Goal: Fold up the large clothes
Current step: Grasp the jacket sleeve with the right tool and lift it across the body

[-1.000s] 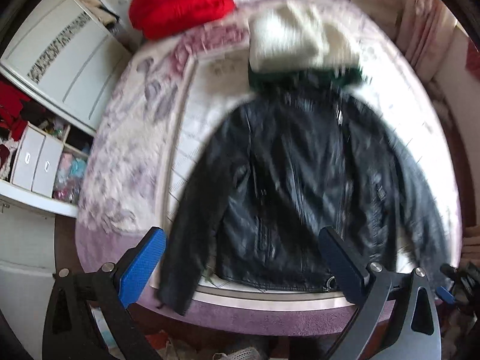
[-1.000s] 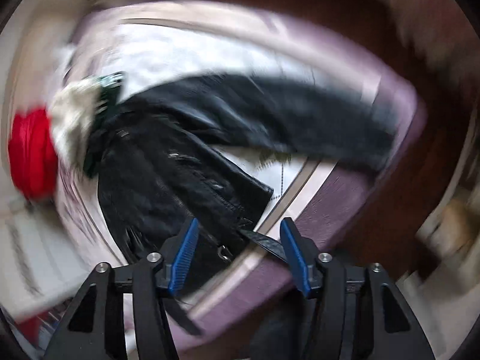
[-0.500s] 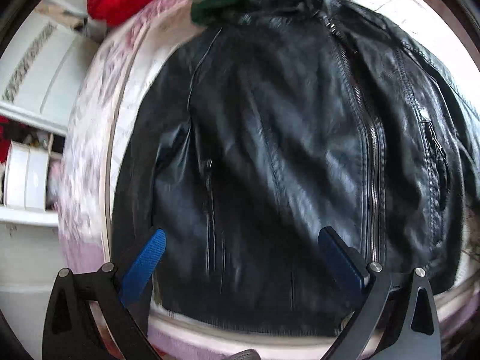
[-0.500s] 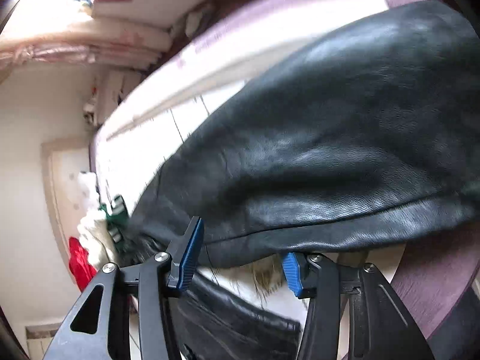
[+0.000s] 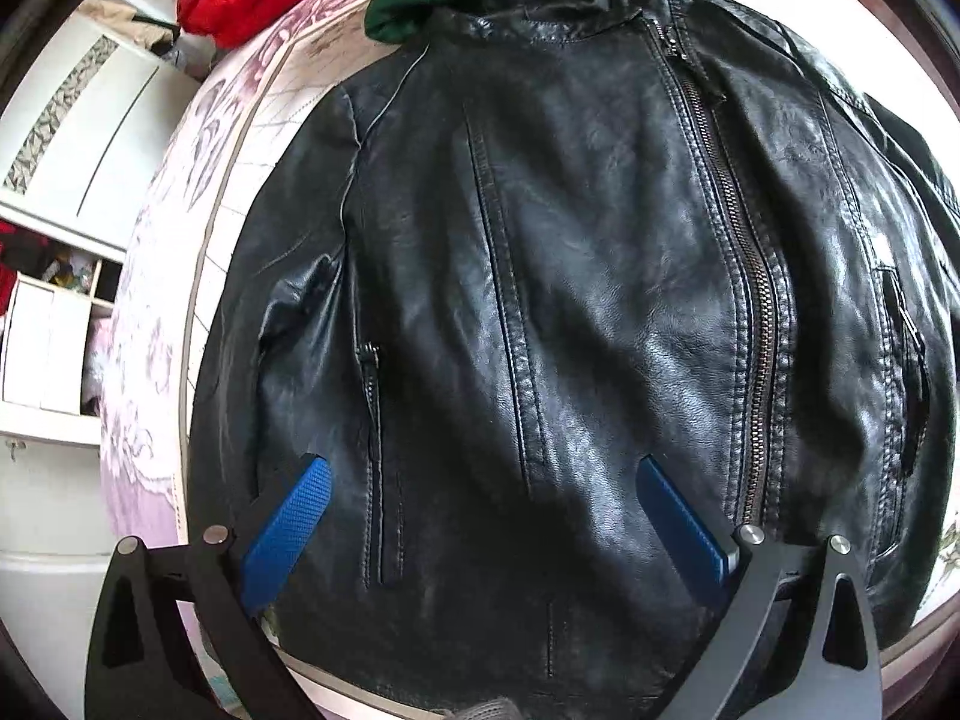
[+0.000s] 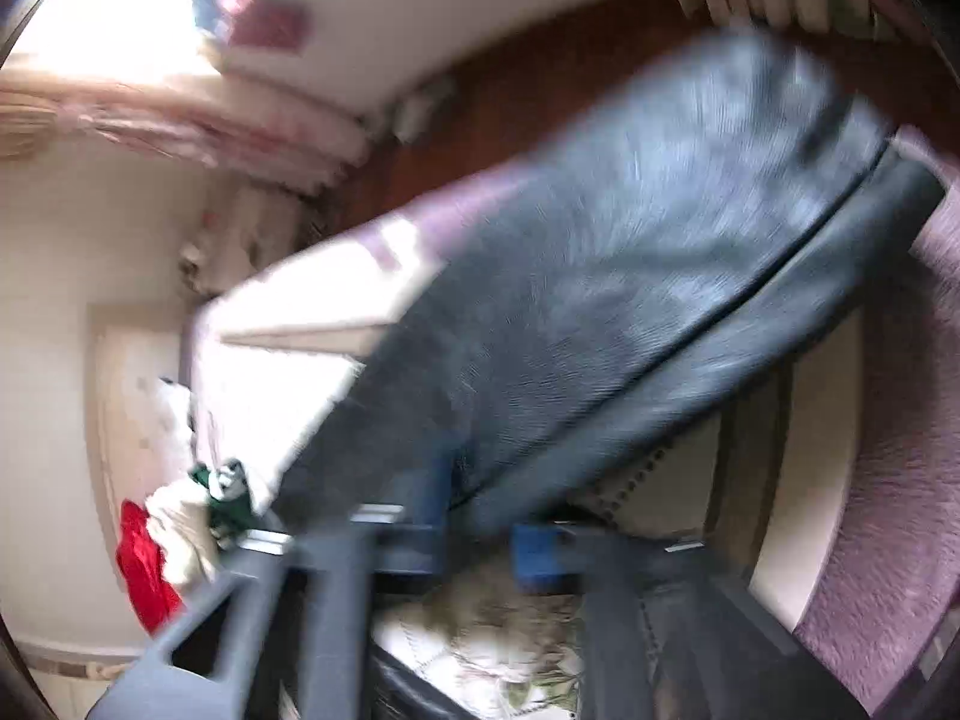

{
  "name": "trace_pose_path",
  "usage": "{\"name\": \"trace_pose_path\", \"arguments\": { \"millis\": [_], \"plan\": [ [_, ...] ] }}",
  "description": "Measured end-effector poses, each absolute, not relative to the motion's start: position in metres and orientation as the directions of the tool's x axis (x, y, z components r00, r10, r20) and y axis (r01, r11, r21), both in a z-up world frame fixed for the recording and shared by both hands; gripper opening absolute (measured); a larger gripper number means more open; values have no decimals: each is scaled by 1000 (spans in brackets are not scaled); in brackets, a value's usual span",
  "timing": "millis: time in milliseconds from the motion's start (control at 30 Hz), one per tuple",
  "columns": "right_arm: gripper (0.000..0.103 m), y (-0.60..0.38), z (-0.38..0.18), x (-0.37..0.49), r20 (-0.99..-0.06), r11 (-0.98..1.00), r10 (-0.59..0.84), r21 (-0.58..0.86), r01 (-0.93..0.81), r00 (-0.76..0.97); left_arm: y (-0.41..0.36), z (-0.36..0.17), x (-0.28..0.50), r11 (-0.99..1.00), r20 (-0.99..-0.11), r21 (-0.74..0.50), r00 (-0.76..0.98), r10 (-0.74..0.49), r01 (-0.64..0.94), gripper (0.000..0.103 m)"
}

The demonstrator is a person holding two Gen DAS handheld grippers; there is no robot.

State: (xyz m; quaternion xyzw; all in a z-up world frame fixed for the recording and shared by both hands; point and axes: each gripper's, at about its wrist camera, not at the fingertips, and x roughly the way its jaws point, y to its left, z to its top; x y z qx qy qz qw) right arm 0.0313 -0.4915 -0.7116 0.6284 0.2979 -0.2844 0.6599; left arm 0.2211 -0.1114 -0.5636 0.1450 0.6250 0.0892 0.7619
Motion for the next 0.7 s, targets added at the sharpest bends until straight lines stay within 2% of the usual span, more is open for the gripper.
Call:
{"name": "trace_pose_path", "arguments": {
  "millis": [67,133,167,200,300,433,567,700],
  "plan": [
    [60,-500,-732,27,-661,-62,-12,749,660,750,-109,-563,224,949,-933,314,196,303,30,103],
    [54,-504,-738,31,-625,-112,-45,779,618,780,-107,-563,228,954,-936,301,194,293,11,103],
    [14,-505,-737,35,-631,-114,-63,774,622,773,-106,-564,229,957,-939,290,192,284,2,103],
    [7,-504,-736,43,-656,-105,-75,754,649,751,-103,-566,232,962,-945,273,182,270,-9,103],
    [6,-494,-699,71,-761,47,-140,634,772,634,-89,-578,242,964,-951,262,153,267,-56,103],
    [5,-463,-618,110,-778,357,-251,478,803,575,-62,-588,246,959,-960,252,97,264,-127,103],
    [5,-412,-550,185,-739,632,-287,332,700,610,-36,-587,247,960,-968,218,81,235,-177,103],
    [5,-310,-514,285,-717,871,-258,118,477,648,7,-582,239,946,-970,206,74,230,-250,103]
  ]
}}
